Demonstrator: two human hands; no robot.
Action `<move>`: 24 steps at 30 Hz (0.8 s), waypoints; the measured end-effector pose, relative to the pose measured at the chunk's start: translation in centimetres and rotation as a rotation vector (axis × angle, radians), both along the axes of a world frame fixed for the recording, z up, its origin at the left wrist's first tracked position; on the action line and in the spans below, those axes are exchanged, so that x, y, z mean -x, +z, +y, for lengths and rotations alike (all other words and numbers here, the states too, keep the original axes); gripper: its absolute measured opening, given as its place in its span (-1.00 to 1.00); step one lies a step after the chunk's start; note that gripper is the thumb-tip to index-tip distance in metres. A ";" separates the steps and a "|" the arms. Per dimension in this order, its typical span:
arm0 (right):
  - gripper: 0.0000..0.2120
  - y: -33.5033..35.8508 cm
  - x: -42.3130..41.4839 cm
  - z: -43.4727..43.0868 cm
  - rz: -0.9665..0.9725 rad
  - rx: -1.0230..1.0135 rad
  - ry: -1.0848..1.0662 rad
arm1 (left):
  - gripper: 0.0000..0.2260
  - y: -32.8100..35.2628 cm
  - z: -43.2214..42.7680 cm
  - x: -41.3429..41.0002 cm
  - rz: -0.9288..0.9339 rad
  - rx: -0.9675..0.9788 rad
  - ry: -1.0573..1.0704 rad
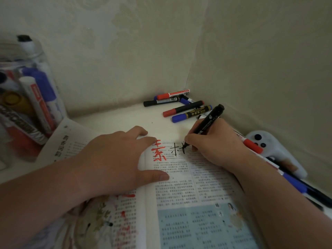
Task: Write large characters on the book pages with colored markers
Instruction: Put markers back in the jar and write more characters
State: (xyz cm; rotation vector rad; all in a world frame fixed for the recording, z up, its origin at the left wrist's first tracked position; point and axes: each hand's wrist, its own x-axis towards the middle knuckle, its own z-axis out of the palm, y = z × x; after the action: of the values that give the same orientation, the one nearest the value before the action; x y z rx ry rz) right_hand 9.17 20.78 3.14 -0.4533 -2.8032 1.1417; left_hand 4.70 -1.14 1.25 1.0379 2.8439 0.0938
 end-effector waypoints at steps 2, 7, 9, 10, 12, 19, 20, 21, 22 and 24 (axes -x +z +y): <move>-0.82 0.1 0.0 -0.1 0.000 -0.013 0.016 | -0.06 -0.1 0.0 0.0 0.008 -0.021 0.000; -0.84 0.4 -0.8 -0.4 -0.010 0.111 0.225 | -0.11 -0.6 -0.2 -0.2 0.041 -0.293 -0.022; -0.76 0.1 -1.0 -0.3 0.119 0.331 0.201 | -0.33 -0.8 -0.1 -0.4 -0.004 -0.479 -0.057; -0.73 -0.1 -1.0 -0.2 0.185 0.483 0.176 | -0.41 -1.0 0.0 -0.4 -0.038 -0.550 -0.069; -0.74 -0.2 -0.9 -0.3 0.272 0.702 0.163 | -0.44 -1.0 0.2 -0.6 -0.109 -0.648 -0.092; -0.85 -0.1 -1.1 -0.6 0.423 0.780 0.230 | -0.40 -0.3 0.5 -1.5 -0.271 -0.734 -0.147; -0.85 -0.1 -1.2 -0.6 0.440 0.764 0.249 | -0.39 -0.2 0.6 -1.5 -0.277 -0.734 -0.139; -0.85 -0.2 -1.3 -0.6 0.452 0.736 0.268 | -0.39 -0.1 0.7 -1.5 -0.296 -0.740 -0.129; -0.84 -0.4 -1.4 -0.6 0.460 0.706 0.289 | -0.39 -0.1 0.7 -1.5 -0.316 -0.750 -0.126; -0.84 -0.6 -1.5 -0.8 0.464 0.663 0.325 | -0.37 -0.1 0.7 -1.6 -0.342 -0.754 -0.137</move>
State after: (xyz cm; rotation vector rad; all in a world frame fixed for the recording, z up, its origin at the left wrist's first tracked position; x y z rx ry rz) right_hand 10.65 20.00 2.58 0.2333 -2.0966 1.9439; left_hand 6.29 -0.42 1.16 1.1641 2.4250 1.2668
